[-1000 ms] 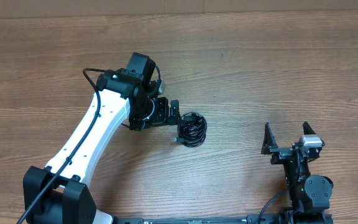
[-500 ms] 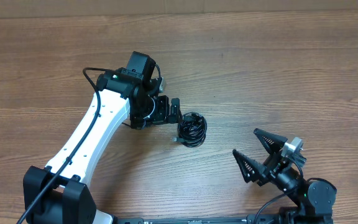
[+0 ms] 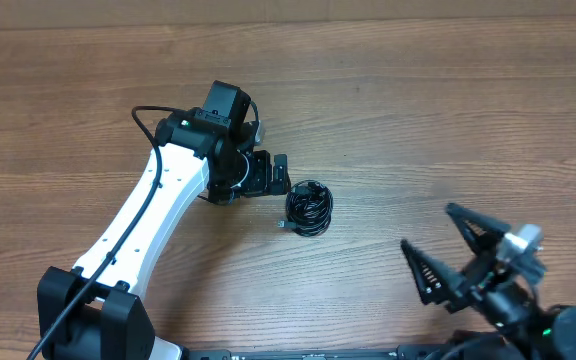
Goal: Untangle cables
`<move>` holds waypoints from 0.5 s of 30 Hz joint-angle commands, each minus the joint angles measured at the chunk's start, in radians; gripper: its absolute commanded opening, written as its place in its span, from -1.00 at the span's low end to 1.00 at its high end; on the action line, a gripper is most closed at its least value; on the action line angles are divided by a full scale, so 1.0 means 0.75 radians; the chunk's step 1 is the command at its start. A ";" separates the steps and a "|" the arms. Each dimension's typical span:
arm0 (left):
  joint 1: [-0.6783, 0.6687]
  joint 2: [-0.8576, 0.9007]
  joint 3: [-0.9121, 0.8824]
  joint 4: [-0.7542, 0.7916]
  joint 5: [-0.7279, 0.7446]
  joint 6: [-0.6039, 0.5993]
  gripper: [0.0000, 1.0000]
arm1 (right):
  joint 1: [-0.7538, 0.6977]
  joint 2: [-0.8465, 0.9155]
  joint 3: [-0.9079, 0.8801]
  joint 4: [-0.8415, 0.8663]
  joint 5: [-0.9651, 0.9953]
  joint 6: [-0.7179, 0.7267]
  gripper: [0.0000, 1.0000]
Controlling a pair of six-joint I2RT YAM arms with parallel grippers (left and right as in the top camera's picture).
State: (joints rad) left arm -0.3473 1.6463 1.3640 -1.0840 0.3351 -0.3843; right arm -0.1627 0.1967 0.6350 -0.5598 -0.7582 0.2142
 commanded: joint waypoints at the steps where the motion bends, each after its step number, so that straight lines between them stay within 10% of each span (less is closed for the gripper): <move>1: -0.007 0.012 0.025 0.015 -0.013 -0.033 0.99 | -0.055 0.202 0.256 -0.272 0.196 -0.331 1.00; 15: -0.009 0.022 0.022 0.030 -0.088 -0.156 0.99 | -0.062 0.731 0.446 -0.762 -0.184 -0.144 1.00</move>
State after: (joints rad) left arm -0.3473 1.6463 1.3643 -1.0615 0.3218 -0.4469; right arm -0.2031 0.7029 0.9508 -1.1324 -0.7979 0.0586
